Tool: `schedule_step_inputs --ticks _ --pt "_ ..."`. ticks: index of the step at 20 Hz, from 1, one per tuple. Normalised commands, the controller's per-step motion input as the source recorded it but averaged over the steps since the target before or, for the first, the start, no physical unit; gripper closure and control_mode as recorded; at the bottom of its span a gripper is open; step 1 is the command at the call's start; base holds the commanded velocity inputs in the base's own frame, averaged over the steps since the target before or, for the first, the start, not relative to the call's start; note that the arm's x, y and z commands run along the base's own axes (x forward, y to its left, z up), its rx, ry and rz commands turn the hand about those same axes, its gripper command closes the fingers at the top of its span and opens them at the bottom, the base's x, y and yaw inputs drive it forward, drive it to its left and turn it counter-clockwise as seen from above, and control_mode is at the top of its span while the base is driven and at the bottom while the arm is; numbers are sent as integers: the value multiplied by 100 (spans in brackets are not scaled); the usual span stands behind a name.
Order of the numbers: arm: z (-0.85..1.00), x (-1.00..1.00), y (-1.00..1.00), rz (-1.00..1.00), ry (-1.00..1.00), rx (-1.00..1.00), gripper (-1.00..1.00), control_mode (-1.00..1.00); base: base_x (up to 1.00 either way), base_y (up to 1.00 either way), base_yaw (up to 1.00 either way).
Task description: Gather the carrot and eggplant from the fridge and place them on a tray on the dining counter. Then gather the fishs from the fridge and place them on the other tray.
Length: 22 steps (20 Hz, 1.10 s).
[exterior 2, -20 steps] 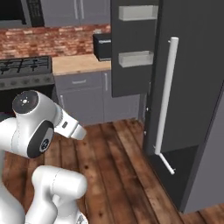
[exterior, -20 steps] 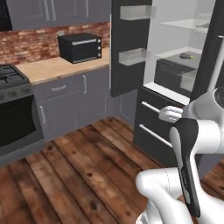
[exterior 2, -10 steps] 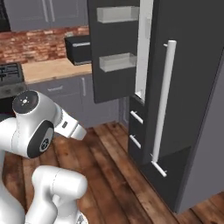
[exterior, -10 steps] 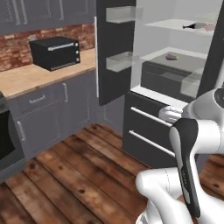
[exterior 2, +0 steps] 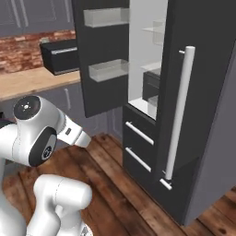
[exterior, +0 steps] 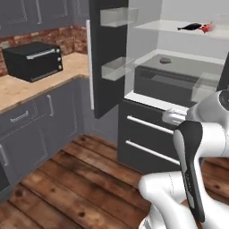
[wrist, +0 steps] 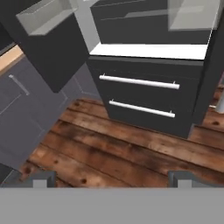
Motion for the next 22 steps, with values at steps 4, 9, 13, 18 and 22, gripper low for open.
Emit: schedule_step_inputs --ticks 4,9,13,18,22 --pt "0 0 0 0 0 0 -100 100 49 33 -35" --pt "0 0 0 0 0 0 -100 100 48 34 -34" --pt "0 0 0 0 0 0 -100 100 47 34 -34" --pt "0 0 0 0 0 0 -100 100 48 35 -34" --pt "0 0 0 0 0 0 -100 100 50 29 -34"
